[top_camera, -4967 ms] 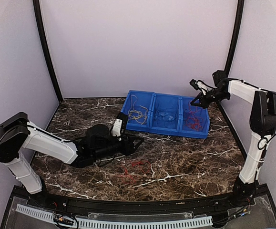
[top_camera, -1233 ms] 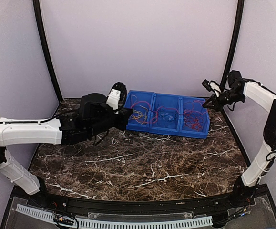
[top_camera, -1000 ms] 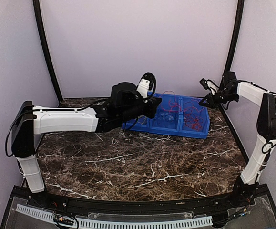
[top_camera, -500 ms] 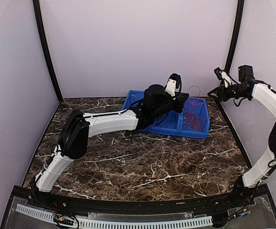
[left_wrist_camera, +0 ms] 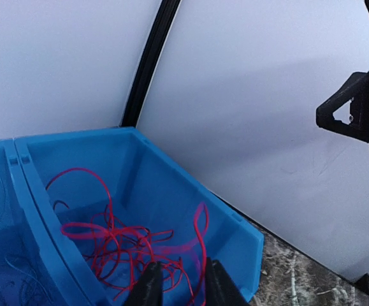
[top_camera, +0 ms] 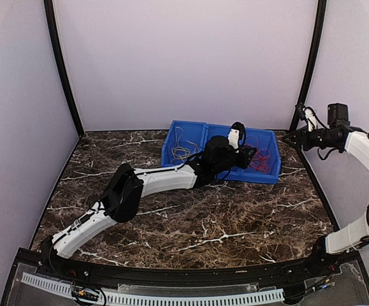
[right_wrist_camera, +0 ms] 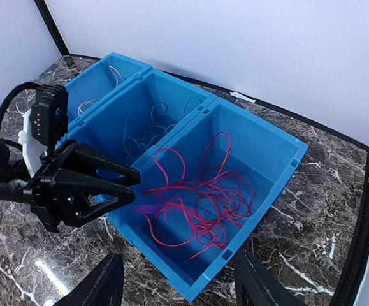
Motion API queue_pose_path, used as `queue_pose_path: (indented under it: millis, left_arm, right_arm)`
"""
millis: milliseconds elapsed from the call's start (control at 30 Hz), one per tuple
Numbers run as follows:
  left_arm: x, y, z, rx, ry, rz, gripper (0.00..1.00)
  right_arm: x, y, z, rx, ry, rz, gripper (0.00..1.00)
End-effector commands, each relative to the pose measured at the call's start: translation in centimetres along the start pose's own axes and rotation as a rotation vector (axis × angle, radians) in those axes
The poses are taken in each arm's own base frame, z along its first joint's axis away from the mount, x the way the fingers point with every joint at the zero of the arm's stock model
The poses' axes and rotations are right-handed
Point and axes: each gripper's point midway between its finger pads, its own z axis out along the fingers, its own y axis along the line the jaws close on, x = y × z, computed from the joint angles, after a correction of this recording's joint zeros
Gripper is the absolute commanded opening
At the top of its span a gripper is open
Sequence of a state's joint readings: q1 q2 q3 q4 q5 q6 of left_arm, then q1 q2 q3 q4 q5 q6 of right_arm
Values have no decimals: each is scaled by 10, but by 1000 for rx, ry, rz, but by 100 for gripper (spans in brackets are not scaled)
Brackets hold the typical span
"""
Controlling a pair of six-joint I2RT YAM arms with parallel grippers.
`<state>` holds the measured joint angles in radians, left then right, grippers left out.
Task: Untangle the cables
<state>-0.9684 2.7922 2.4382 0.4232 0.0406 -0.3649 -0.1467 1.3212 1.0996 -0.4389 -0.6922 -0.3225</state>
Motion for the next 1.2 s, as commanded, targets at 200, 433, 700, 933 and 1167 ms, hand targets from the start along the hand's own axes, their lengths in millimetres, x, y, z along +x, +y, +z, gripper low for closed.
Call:
queue_pose_path:
  millis: [200,433,700,933,1167]
  left_arm:
    - [-63,-28,-14,46,-66,0,46]
    - [-100,-46,-37,55,-50,83,49]
    - [-109,-29,-107,-129,151,236,53]
    - [-86,26,-208,-443,320,236,62]
    - [-94,104,-299,-736,360,7,64]
  right_arm:
    - [-9,12,0,-75,-58,-15,61]
    - [-21,10,-15,-7,-71,-105,66]
    - [-37,-9,-29,143,-86,-77,99]
    - [-69,-29,-59,344,-247,-1,99]
    - [-93,-12,-75,300,-262,-19,99]
